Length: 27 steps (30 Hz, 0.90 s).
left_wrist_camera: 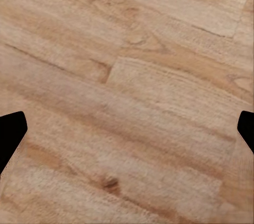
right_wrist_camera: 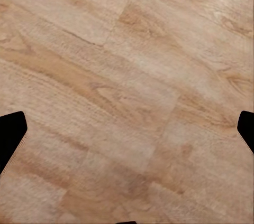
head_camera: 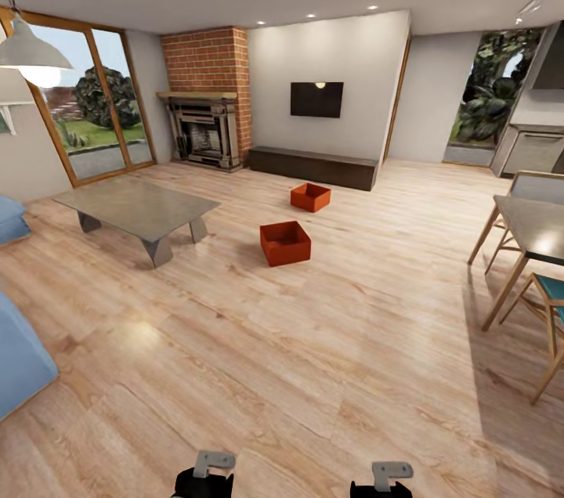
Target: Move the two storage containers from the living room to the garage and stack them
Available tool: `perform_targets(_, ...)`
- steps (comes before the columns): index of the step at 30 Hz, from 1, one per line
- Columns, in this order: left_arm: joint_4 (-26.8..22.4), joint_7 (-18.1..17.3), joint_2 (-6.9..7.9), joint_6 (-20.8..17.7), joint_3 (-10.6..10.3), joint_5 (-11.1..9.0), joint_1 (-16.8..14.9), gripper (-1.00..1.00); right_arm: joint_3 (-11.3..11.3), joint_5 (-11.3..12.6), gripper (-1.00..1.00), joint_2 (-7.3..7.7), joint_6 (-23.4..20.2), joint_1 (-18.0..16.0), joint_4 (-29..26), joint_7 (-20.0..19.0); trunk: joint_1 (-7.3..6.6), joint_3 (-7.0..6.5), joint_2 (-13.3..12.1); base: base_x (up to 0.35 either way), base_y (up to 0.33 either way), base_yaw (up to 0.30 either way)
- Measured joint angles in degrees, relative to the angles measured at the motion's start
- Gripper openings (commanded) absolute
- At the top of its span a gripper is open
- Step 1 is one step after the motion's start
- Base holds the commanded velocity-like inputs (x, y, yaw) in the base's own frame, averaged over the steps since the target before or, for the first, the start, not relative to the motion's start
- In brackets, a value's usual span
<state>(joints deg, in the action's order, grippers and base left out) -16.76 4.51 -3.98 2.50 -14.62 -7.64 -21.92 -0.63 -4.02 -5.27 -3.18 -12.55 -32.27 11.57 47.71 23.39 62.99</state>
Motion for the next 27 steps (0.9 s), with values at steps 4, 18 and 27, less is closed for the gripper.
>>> perform_targets(4,0.0,0.0,0.00,0.0,0.0,0.1,0.0,1.00,0.0,0.0,1.00,0.00,0.0,0.0,0.0,0.0,0.00,0.00,0.0,0.331,-0.003,0.000)
perform_targets(18,0.0,0.0,0.00,0.0,0.0,0.1,0.0,1.00,0.0,0.0,1.00,0.00,0.0,0.0,0.1,0.0,0.00,0.00,0.0,0.332,0.000,0.000)
perform_targets(27,0.1,0.0,0.00,0.0,0.0,0.1,0.0,1.00,-0.1,-0.1,1.00,-0.07,0.0,0.0,0.1,0.0,0.00,0.00,0.0,0.332,0.000,0.000)
